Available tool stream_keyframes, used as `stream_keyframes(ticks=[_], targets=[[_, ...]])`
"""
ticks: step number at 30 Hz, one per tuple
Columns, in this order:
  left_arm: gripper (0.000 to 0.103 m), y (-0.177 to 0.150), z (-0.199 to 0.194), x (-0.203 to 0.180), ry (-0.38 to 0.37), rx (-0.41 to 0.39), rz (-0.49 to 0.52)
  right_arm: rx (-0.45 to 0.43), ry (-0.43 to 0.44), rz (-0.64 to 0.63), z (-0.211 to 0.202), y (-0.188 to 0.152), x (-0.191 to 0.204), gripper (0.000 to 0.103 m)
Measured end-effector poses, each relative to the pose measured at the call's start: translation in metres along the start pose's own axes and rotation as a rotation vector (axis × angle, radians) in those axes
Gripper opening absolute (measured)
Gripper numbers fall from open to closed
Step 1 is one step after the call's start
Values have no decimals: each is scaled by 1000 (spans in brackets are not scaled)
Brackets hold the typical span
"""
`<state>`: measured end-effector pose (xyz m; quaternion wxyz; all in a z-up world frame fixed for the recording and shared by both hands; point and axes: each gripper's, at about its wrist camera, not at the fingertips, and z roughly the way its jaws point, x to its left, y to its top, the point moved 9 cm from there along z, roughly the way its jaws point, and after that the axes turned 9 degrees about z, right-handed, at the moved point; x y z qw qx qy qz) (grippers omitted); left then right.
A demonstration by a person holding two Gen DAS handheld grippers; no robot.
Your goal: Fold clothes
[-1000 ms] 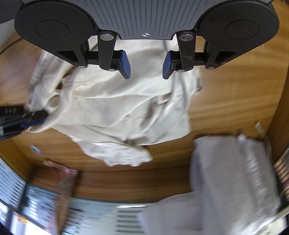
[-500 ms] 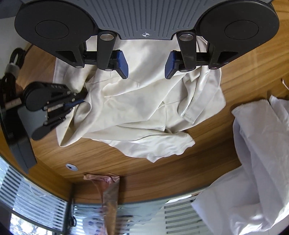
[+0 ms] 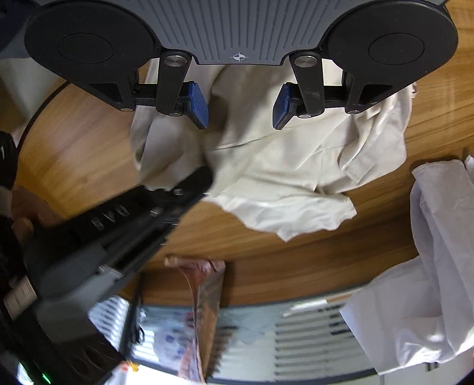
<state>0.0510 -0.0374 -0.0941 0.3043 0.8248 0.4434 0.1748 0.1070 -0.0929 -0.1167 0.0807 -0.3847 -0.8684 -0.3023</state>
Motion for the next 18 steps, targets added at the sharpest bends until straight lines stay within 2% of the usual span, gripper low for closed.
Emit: stream_keyframes(ticks=[2, 5, 10, 13, 14, 15, 18], targets=[[50, 5, 3, -10, 16, -15, -51, 17, 37, -4, -7, 9, 2, 1], [51, 6, 14, -14, 92, -29, -155, 32, 80, -22, -15, 18, 8, 1], [49, 6, 24, -4, 165, -98, -380, 43, 110, -66, -21, 25, 15, 1], [30, 2, 25, 5, 209, -125, -454, 41, 137, -73, -22, 27, 18, 1], [16, 2, 23, 8, 215, -138, -469, 41, 146, -71, -22, 27, 19, 1], [6, 2, 21, 10, 217, -155, -474, 40, 154, -67, -22, 27, 20, 1], [3, 2, 8, 20, 247, -199, -490, 27, 144, -81, -20, 28, 23, 1]])
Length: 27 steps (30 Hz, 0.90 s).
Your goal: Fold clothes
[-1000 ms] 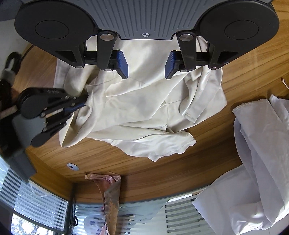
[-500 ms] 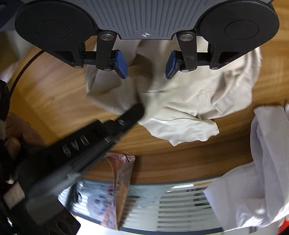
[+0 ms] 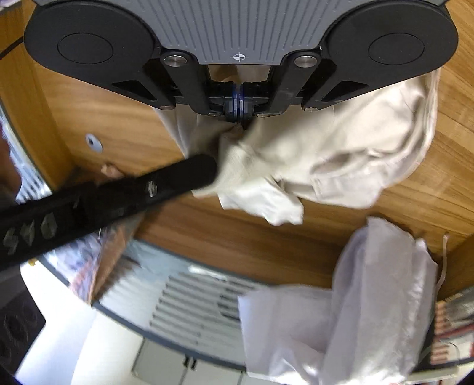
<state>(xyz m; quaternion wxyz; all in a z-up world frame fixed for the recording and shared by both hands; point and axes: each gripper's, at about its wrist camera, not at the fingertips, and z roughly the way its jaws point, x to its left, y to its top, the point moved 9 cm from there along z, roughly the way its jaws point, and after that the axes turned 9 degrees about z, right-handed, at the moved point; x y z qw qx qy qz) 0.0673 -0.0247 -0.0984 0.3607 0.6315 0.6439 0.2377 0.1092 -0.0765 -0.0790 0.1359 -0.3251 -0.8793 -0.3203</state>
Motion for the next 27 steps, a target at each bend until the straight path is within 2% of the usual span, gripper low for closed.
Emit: stream_keyframes(ticks=[3, 4, 8, 16, 19, 27], targets=[[3, 10, -11, 14, 10, -11, -22, -28, -42, -17, 0, 3, -2, 3], [3, 13, -14, 20, 7, -6, -27, -40, -62, -24, -1, 5, -3, 6], [3, 25, -23, 52, -4, 30, -64, -77, -140, -35, 0, 5, -12, 6], [3, 47, -18, 131, -26, 143, -139, -115, -240, 52, 15, -28, -23, 13], [3, 50, -8, 162, 9, 174, -129, -123, -275, 119, 21, -49, -28, 17], [4, 31, 24, 236, 128, 277, -96, -149, -359, 293, 38, -106, -51, 17]])
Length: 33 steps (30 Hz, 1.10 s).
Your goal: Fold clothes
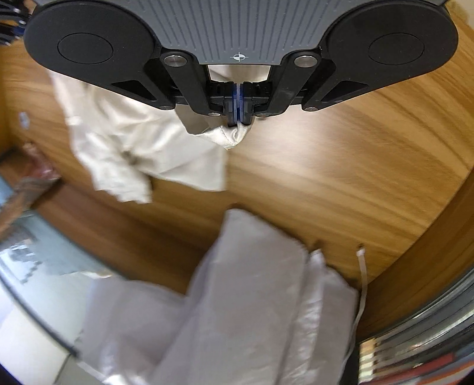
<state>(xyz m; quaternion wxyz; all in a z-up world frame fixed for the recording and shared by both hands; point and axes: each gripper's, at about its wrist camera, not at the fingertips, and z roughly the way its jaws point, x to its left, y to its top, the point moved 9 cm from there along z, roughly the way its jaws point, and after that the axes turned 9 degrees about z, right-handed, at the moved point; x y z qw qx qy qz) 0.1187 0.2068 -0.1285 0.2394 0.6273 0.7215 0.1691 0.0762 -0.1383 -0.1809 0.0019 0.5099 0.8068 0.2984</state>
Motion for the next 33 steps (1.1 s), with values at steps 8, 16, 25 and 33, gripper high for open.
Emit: stream_keyframes(ticks=[8, 16, 25, 33], targets=[[43, -13, -5, 0, -36, 4, 77, 37, -13, 3, 36, -31, 4, 27], [53, -37, -17, -34, -101, -2, 166, 105, -20, -85, 60, -58, 16, 41], [54, -69, -28, -57, -68, 14, 177, 53, -31, -258, 80, -62, 33, 45], [54, -85, -25, -85, -56, 59, 203, 63, -10, -315, 68, -63, 6, 3]])
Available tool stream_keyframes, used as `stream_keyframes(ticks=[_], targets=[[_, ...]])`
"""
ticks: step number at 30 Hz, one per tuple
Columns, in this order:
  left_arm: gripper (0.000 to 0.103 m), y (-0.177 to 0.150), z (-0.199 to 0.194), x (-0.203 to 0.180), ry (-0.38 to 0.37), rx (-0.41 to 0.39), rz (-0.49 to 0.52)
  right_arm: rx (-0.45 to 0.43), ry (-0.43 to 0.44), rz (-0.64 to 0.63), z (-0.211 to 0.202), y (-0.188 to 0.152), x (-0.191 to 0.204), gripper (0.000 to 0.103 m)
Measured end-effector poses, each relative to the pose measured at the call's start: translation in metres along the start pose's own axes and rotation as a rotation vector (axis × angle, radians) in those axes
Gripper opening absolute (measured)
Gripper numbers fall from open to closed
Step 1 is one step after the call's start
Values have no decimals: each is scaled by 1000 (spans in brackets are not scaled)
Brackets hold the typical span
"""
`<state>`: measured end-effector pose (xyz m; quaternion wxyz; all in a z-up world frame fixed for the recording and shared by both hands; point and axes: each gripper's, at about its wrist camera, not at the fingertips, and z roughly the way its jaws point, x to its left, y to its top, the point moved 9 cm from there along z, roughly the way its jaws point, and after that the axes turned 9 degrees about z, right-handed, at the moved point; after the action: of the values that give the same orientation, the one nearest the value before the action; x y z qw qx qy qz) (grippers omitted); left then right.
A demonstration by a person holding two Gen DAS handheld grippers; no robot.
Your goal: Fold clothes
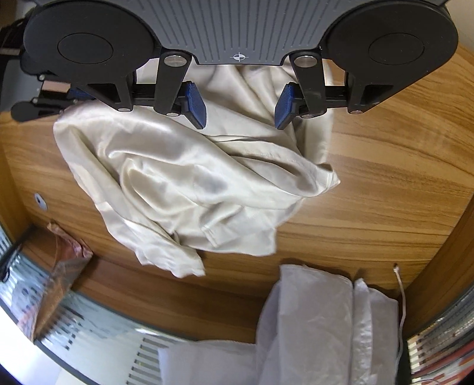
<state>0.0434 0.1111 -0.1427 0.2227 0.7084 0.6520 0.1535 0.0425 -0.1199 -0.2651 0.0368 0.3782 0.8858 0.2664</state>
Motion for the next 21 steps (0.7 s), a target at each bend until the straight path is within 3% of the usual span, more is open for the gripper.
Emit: stream_keyframes(ticks=[8, 15, 18, 21], targets=[[54, -9, 25, -83, -92, 77, 139, 108, 2, -52, -47, -63, -55, 2], [63, -23, 50, -173, -218, 95, 448, 133, -59, -44, -82, -91, -95, 2], [63, -31, 64, -198, -221, 90, 593, 118, -81, -31, -91, -91, -102, 2], [63, -32, 74, -207, -232, 75, 671, 114, -107, -10, -94, -89, -101, 2]])
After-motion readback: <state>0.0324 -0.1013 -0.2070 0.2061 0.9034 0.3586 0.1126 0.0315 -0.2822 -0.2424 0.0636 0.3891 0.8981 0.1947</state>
